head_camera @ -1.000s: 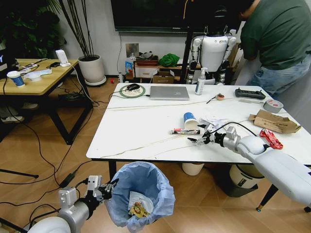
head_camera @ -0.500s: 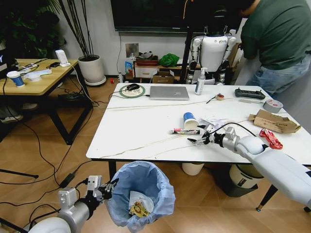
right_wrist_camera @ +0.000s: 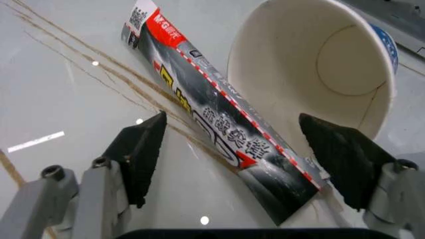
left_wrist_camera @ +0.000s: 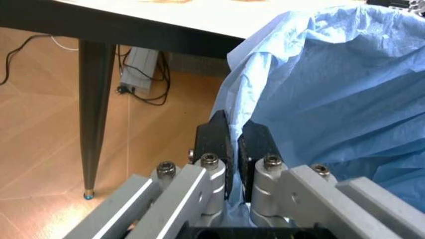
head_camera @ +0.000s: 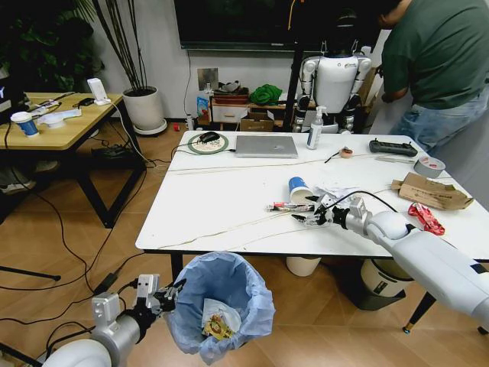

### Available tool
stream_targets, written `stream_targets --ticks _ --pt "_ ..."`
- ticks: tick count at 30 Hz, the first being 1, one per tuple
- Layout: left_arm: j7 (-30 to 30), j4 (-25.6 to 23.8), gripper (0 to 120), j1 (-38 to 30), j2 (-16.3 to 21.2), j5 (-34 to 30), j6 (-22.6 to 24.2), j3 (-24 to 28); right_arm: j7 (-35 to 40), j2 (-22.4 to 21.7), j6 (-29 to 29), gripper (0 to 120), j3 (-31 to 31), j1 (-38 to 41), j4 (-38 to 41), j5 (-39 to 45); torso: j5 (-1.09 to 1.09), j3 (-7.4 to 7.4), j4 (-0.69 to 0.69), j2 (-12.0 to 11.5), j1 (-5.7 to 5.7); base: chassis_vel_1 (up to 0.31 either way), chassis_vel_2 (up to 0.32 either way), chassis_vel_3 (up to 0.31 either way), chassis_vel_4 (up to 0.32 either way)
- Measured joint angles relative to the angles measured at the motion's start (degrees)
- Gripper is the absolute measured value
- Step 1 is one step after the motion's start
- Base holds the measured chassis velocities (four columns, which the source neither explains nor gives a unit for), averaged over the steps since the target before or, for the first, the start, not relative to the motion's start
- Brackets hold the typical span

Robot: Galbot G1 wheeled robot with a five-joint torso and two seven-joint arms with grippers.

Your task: Pick up the trash bin and place the trash from the table into it.

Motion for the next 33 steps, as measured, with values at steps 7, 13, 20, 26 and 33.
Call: stream_targets --ticks 7,13,20,26,33 --pt "-0.1 0.5 0 -1.2 0.3 -0.6 0.0 0.4 -0.3 -0.2 0.2 49 0.1 -0.5 0.1 -0.1 -0.01 -0.01 0.00 0.0 0.00 0.000 0.000 0.000 0.000" --pt "-0.2 0.8 0 -1.8 0.3 -0.6 0.0 0.8 -0.4 -0.7 0.2 26 0.5 -0.8 0.2 -0.1 0.00 -0.01 0.00 0.0 0.00 0.000 0.000 0.000 0.000" --pt "-0.2 1.0 0 -2.1 0.0 -0.6 0.0 1.1 -0.7 -1.4 0.3 4 0.9 -1.5 1.1 -0.1 0.00 -0.01 0.00 0.0 0.00 0.000 0.000 0.000 0.000" --pt "-0.3 0.8 0 -1.8 -0.3 -0.5 0.1 1.1 -1.1 -3.0 0.4 0 2.0 -3.0 4.2 0.2 0.02 0.01 0.00 0.0 0.00 0.000 0.000 0.000 0.000" --pt "-0.4 0.3 0 -1.8 -0.4 0.0 0.1 1.5 -1.0 -8.9 0.4 0 7.4 -8.6 17.7 2.5 0.04 0.00 0.00 0.0 0.00 0.000 0.000 0.000 0.000"
